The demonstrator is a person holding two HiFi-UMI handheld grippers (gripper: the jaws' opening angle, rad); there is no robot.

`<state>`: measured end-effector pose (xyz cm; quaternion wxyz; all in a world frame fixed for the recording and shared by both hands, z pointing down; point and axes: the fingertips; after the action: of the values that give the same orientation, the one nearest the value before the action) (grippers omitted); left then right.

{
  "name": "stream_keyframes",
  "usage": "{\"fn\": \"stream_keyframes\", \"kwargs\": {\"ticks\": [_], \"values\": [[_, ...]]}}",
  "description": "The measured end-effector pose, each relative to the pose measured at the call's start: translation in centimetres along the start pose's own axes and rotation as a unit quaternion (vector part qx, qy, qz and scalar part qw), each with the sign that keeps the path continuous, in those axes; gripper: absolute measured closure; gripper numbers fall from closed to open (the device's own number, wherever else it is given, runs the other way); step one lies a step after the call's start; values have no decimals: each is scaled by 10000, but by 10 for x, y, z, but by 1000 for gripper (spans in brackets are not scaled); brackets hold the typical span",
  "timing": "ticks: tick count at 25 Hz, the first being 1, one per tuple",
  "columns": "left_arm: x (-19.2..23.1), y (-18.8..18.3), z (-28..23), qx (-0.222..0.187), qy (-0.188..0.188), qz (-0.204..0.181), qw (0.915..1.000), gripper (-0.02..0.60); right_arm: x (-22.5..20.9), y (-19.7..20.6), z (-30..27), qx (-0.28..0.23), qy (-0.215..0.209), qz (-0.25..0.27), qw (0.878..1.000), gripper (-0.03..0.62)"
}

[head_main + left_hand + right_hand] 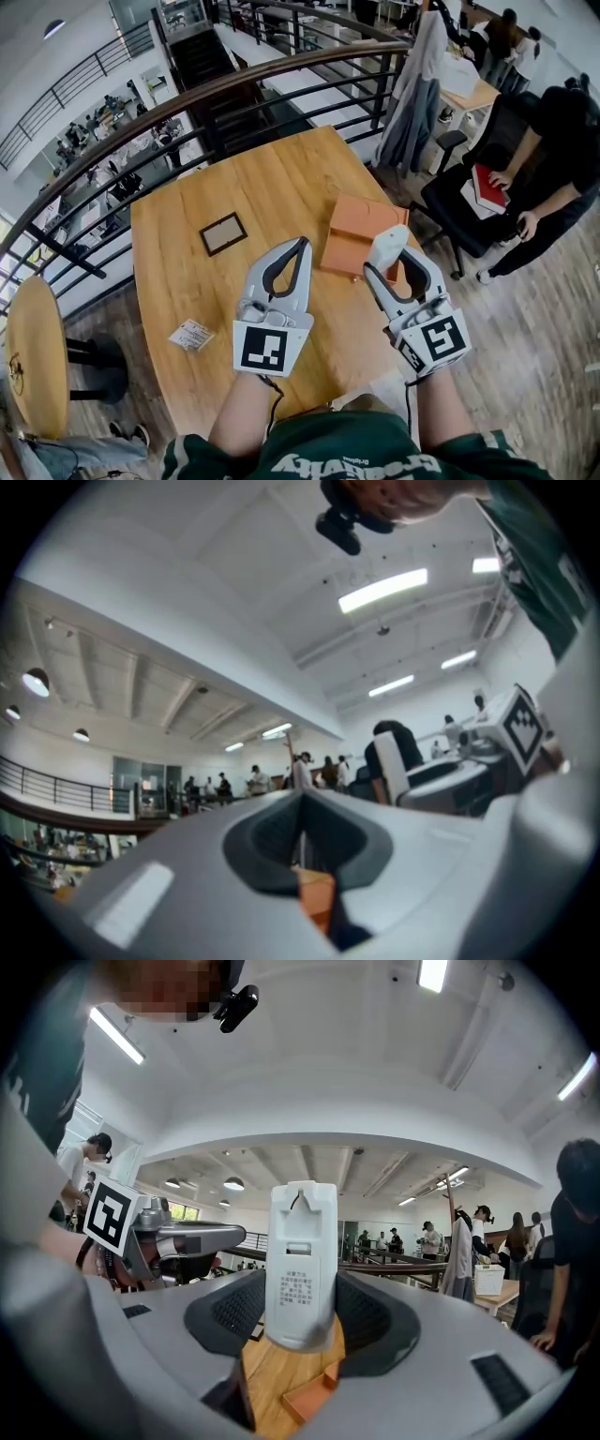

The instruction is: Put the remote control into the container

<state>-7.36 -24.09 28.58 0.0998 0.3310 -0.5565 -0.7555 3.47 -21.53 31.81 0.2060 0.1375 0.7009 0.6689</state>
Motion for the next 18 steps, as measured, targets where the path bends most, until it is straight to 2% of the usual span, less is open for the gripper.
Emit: {"fn": "stream_keyframes", "kwargs": {"ticks": [11, 18], "values": [[20, 13, -6, -42, 0, 132, 9999, 581, 4, 3, -17, 108, 114, 159, 9998, 349], [16, 15, -16, -11, -48, 68, 10000, 581, -10, 5, -20, 180, 107, 149, 9997, 349]]}}
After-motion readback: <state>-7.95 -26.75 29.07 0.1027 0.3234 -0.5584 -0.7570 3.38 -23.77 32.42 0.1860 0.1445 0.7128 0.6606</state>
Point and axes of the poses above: the fingertips, and each gripper's own axes: z backward along the fingers, x to its left, y out of its underside, and after that the axes turned 13 degrees about -z, right-handed
